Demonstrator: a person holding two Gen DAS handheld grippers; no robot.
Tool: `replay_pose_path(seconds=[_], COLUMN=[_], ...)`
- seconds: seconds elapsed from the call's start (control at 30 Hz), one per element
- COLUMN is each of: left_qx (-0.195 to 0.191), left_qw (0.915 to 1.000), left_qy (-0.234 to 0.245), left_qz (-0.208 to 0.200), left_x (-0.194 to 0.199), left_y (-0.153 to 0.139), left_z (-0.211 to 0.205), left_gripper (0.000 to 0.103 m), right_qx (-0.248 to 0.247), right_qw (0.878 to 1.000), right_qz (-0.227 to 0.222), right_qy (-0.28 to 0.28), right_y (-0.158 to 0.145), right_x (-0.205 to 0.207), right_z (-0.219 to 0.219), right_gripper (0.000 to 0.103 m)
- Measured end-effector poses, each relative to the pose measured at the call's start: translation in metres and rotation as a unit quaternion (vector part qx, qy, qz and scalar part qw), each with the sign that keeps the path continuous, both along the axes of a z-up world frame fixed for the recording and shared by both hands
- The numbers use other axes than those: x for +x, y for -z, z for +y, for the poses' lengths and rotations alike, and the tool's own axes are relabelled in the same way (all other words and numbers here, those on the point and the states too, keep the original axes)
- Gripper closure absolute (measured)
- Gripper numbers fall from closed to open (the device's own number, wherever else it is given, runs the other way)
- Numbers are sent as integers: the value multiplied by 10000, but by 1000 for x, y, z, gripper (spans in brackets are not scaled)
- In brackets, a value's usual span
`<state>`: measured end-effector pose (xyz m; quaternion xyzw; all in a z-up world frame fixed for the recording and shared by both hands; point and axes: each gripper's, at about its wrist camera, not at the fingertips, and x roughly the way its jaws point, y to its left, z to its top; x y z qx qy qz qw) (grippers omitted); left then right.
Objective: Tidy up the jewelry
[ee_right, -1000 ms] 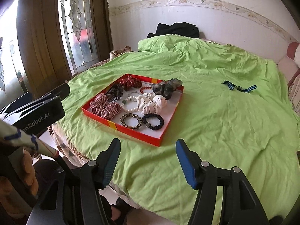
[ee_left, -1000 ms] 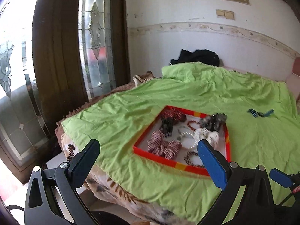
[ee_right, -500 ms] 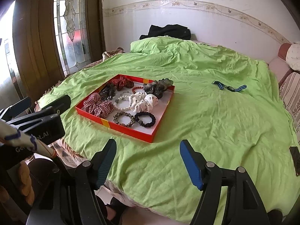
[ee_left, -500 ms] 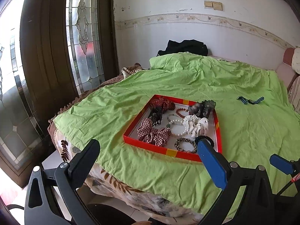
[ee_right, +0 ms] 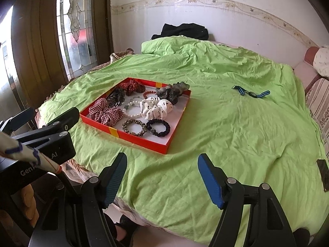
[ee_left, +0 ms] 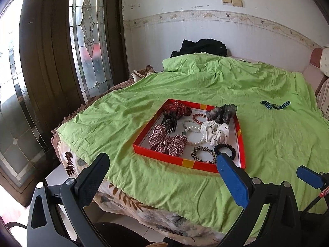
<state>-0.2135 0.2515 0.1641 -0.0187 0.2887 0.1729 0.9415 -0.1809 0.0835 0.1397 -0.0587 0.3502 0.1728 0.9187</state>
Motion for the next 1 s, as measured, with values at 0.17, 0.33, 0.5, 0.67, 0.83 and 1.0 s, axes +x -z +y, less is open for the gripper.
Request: replay_pose_path(seconds=[0.17,0.33,0.5,0.67,0.83,1.0], left_qx=[-68,-176,-119,-90,-104,-167], left_qw=[9999,9996,9995,9992,9991,9988], left_qy=[69,127,150,151,137,128], left_qz=[78,156,268,358,393,433], left_x=[5,9,13,15,16,18], left_y=[5,10,15,20,23,25], left_z=[2,3,1,1,3,6], left_gripper=[0,0,0,0,0,0], right_qx=[-14,-37,-76,-96,-106,-116], right_qw=[10000,9999,9998,9997,9996,9996], right_qz=[75,146,192,239,245,266], right_qy=[43,25,4,9,5,-6], right_y=[5,10,14,17,17,20], right_x=[4,8,10,12,12,13], right_z=[-1,0,2,4,4,4], right_gripper=[27,27,27,27,26,26])
